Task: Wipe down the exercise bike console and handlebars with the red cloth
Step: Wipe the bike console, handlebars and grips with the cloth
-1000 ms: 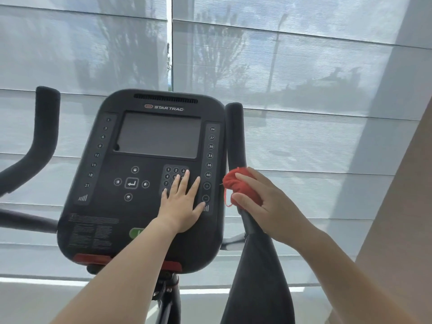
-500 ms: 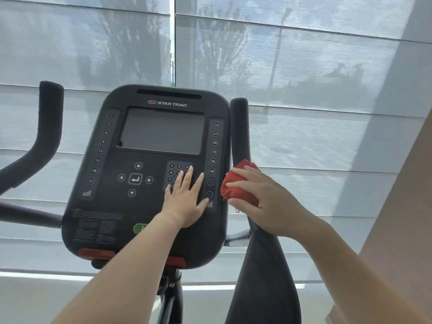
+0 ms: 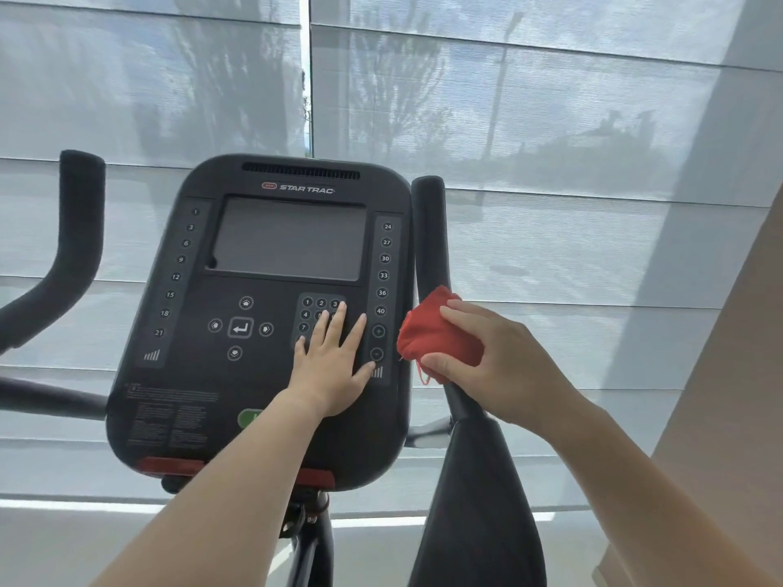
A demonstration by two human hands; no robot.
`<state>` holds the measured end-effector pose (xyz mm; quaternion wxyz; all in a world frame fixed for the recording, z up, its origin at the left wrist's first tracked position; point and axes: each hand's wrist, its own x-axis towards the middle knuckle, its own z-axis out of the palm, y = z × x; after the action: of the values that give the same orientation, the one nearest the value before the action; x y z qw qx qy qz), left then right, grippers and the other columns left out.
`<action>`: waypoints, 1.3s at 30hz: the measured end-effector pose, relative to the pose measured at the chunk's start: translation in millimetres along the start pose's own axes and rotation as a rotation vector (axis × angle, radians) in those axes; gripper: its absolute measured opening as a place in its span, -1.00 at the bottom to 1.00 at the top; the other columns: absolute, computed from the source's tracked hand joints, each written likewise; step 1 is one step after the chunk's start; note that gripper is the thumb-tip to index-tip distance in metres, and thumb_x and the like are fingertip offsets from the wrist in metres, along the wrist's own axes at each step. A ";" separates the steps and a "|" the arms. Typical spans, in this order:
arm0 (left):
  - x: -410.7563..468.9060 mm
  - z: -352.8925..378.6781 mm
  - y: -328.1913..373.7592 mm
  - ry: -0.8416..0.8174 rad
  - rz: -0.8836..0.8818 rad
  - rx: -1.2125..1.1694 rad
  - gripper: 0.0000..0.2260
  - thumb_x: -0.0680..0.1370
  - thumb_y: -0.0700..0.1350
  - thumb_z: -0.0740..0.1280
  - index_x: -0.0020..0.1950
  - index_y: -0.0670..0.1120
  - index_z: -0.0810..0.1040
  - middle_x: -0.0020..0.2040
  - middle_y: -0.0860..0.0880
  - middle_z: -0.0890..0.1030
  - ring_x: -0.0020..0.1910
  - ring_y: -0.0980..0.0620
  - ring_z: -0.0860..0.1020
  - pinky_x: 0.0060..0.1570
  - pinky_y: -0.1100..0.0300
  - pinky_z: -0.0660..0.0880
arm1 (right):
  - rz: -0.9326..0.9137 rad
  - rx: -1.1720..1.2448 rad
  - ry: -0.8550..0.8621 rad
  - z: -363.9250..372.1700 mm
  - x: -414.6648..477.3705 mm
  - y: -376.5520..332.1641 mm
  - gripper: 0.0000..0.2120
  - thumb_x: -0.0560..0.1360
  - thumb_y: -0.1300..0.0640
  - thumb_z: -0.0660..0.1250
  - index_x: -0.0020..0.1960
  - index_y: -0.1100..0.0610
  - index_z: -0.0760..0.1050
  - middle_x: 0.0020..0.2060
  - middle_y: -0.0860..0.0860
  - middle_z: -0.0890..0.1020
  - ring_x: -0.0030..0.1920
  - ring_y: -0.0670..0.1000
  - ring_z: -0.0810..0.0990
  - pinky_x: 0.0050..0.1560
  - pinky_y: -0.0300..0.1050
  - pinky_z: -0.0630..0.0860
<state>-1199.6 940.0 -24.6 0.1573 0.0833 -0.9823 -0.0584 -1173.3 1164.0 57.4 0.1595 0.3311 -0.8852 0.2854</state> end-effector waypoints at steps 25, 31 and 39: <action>-0.9 -2.2 -2.5 0.010 0.012 -0.031 -0.41 0.60 0.16 0.07 0.55 0.11 -0.14 0.55 0.03 -0.26 0.53 -0.01 -0.23 0.48 -0.10 -0.04 | -0.083 0.201 0.141 -12.5 17.0 0.8 -0.88 0.37 0.12 0.48 -0.10 -0.02 0.66 -0.04 -0.17 0.66 0.02 -0.35 0.53 0.03 -0.59 0.28; -0.3 -3.9 -3.3 0.004 0.016 -0.033 -0.41 0.60 0.16 0.07 0.55 0.12 -0.14 0.55 0.04 -0.27 0.53 0.00 -0.24 0.47 -0.10 -0.05 | -0.064 0.045 -0.058 -6.8 4.8 3.9 -0.44 0.24 -0.21 0.48 0.20 -0.10 0.54 0.24 -0.23 0.50 0.26 -0.28 0.40 0.29 -0.37 0.25; -0.4 -3.9 -3.3 0.000 0.019 -0.024 -0.41 0.60 0.16 0.06 0.55 0.11 -0.14 0.55 0.03 -0.26 0.53 0.00 -0.23 0.48 -0.10 -0.03 | -0.062 0.190 0.128 -17.7 15.0 3.4 -0.88 0.32 0.10 0.52 -0.18 -0.08 0.65 -0.20 -0.21 0.66 -0.07 -0.35 0.56 -0.05 -0.58 0.32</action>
<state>-1197.5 936.4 -21.5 0.1587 0.0720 -0.9823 -0.0685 -1184.9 1169.5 77.0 0.1923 0.3531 -0.8315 0.3834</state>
